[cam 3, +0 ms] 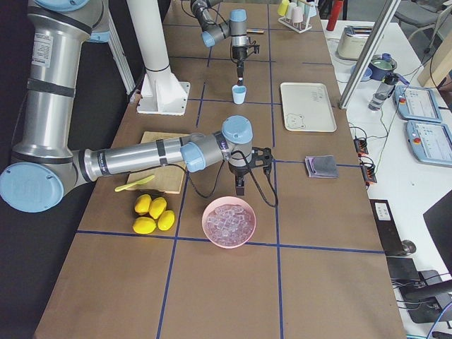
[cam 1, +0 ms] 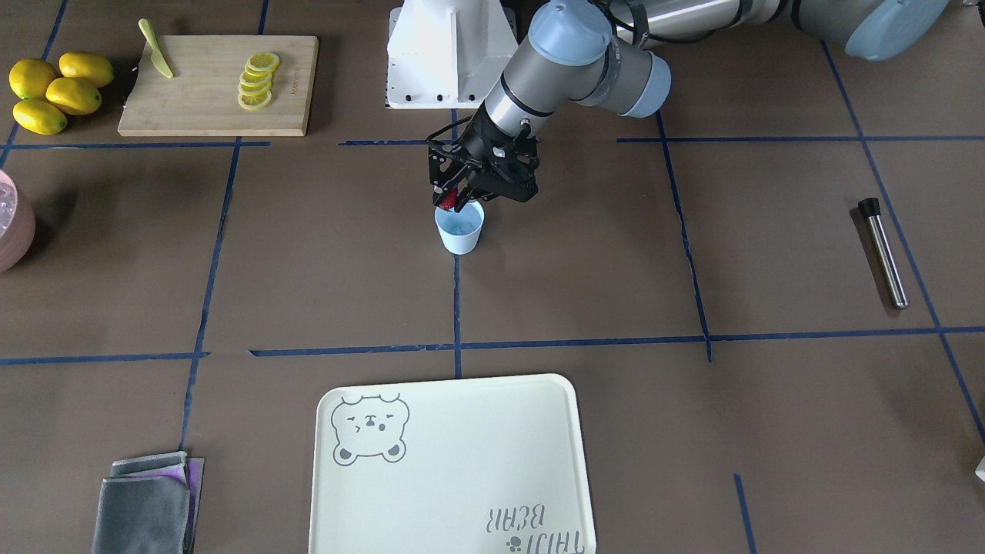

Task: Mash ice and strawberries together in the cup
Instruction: 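Carry the strawberry with the left gripper over the blue cup and release, then lift the left gripper away from the blue cup and withdraw it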

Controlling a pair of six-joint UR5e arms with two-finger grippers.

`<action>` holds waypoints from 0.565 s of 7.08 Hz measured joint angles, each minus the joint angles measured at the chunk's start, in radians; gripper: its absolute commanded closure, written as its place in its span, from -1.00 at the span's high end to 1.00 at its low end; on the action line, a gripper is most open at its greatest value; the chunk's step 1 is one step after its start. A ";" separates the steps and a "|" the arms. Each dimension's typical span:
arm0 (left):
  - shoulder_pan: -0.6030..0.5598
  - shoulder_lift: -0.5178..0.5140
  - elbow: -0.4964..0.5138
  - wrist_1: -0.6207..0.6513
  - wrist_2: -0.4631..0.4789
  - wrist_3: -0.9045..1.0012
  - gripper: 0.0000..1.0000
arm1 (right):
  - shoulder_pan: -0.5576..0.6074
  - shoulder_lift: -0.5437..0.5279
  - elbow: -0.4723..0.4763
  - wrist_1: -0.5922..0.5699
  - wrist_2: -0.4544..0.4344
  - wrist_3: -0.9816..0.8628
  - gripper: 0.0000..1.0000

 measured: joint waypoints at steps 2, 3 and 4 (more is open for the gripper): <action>0.000 0.004 -0.001 -0.002 0.000 0.003 -0.05 | 0.000 0.001 -0.002 0.000 -0.001 0.000 0.99; 0.000 0.009 -0.001 -0.003 0.000 0.006 0.43 | 0.000 0.001 -0.003 0.000 -0.001 0.000 0.99; 0.000 0.015 -0.002 -0.003 0.000 0.007 0.64 | 0.000 0.001 -0.004 0.000 -0.001 0.000 0.99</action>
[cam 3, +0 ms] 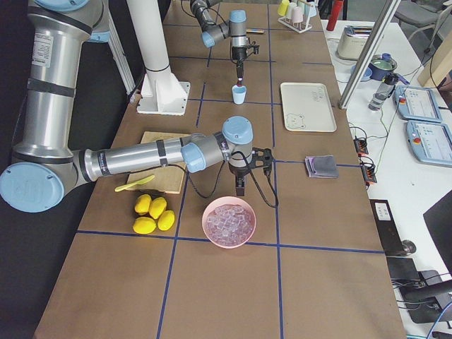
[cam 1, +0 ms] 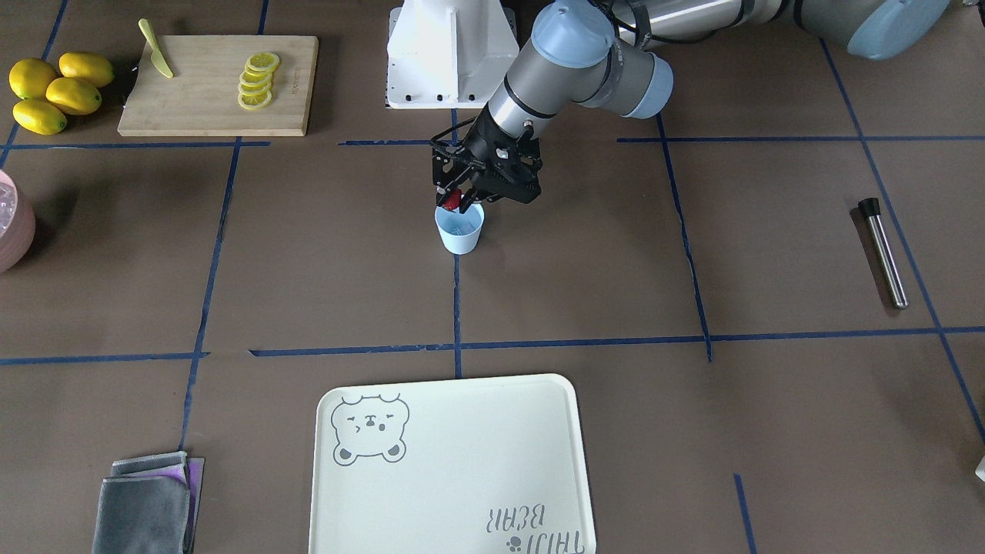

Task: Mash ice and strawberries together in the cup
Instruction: 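Lift the left gripper away from the blue cup and withdraw it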

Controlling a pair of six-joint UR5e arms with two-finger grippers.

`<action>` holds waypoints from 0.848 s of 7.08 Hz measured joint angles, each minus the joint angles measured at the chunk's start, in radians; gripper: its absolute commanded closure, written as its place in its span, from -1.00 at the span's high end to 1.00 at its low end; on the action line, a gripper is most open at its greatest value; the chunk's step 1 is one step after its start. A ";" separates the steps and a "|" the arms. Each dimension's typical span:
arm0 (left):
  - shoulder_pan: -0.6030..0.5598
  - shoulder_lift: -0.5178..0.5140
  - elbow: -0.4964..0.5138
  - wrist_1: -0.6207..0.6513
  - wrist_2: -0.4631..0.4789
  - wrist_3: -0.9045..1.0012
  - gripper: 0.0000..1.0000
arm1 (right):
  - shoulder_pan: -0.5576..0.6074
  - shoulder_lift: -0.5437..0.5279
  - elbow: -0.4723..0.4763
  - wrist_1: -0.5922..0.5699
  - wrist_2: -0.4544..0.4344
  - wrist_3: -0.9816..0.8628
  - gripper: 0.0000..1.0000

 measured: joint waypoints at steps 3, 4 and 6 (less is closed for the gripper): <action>-0.013 0.019 -0.019 0.001 0.000 0.002 0.65 | 0.000 -0.001 0.000 0.000 0.001 0.000 0.99; -0.040 0.066 -0.054 0.004 -0.005 0.019 0.65 | 0.000 -0.001 0.000 0.001 0.002 0.000 0.99; -0.138 0.221 -0.129 0.012 -0.065 0.187 0.65 | 0.000 -0.002 0.002 0.004 0.005 0.000 0.99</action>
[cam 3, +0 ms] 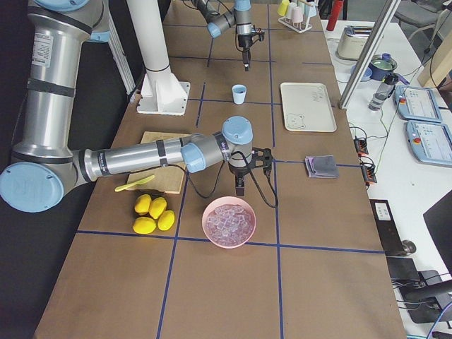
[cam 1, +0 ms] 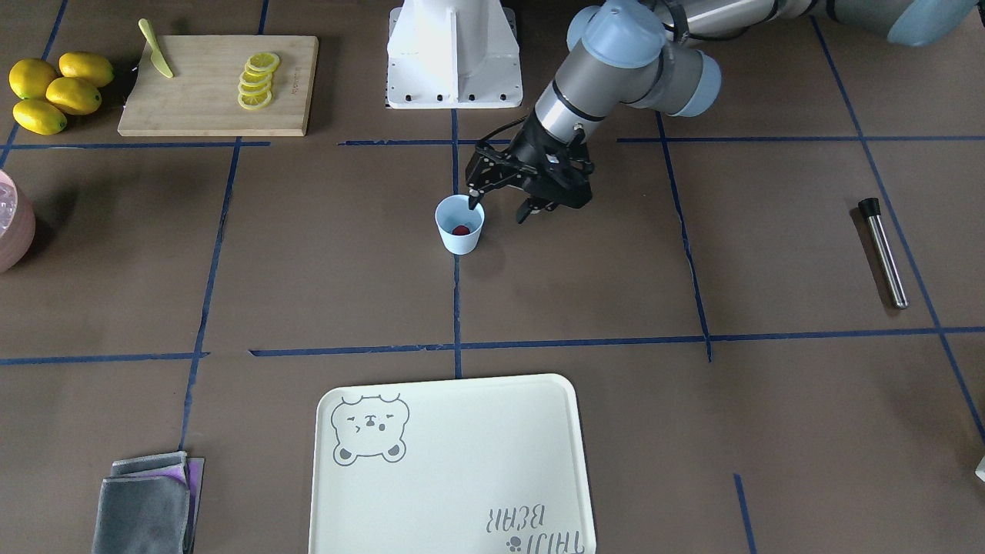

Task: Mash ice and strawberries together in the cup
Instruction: 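Lift the left gripper away from the blue cup and withdraw it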

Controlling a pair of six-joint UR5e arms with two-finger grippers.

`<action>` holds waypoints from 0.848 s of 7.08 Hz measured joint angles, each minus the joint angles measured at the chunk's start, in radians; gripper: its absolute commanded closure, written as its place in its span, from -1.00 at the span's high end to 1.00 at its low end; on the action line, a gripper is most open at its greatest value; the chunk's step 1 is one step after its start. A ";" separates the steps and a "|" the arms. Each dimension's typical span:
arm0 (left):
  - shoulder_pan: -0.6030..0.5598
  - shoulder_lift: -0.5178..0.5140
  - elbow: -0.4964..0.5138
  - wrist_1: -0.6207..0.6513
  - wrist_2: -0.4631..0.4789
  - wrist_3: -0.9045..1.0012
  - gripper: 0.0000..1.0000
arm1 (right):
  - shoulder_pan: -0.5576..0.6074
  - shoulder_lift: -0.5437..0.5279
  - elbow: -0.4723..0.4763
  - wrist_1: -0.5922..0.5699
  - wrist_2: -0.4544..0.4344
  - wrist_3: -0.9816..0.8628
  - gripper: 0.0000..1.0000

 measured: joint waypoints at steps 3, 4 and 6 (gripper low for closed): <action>-0.239 0.303 -0.034 0.019 -0.143 0.400 0.64 | 0.000 0.000 -0.001 0.000 0.001 0.003 0.99; -0.323 0.356 -0.012 0.075 -0.151 0.573 0.65 | 0.000 0.000 -0.001 0.000 0.001 0.005 0.99; -0.499 0.379 0.081 0.215 -0.156 0.814 0.67 | 0.000 -0.001 0.001 0.001 0.000 0.008 0.99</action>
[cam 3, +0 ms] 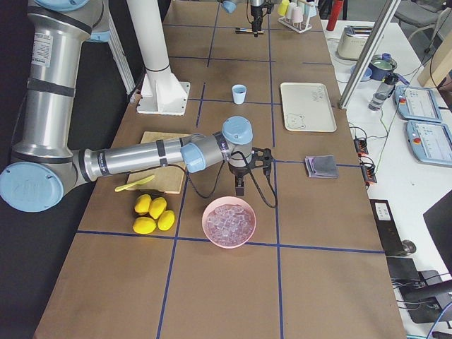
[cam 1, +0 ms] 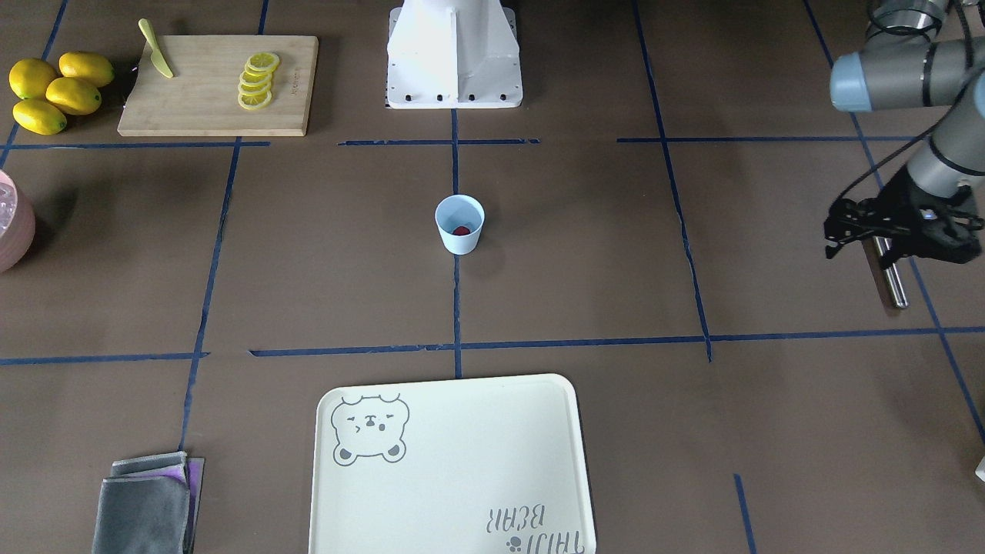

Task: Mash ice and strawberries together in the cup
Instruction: 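Lift the left gripper away from the blue cup and withdraw it, then grasp the metal muddler with the left gripper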

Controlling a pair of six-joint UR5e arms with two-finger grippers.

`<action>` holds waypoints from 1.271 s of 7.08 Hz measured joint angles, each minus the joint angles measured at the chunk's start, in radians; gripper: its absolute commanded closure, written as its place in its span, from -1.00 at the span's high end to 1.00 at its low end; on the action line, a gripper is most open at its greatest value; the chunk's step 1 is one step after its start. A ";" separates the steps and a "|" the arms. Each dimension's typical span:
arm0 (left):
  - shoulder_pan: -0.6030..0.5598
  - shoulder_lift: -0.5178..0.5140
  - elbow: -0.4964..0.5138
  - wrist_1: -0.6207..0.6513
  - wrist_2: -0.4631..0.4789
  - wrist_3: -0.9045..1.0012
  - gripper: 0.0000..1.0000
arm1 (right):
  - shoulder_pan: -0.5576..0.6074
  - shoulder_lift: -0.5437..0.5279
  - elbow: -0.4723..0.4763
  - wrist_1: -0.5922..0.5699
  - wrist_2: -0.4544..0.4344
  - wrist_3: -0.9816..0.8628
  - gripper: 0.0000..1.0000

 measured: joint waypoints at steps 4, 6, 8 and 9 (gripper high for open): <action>-0.078 0.000 0.179 -0.040 -0.030 -0.082 0.67 | 0.000 0.000 0.005 0.000 0.000 0.001 0.99; -0.078 -0.002 0.292 -0.167 -0.079 -0.109 0.67 | 0.000 0.000 0.009 0.000 0.000 0.001 0.99; -0.076 -0.003 0.365 -0.268 -0.094 -0.163 0.67 | 0.000 0.000 0.010 0.000 0.000 0.001 0.99; -0.075 -0.002 0.376 -0.297 -0.096 -0.188 0.67 | 0.000 0.000 0.010 0.000 0.000 0.001 0.99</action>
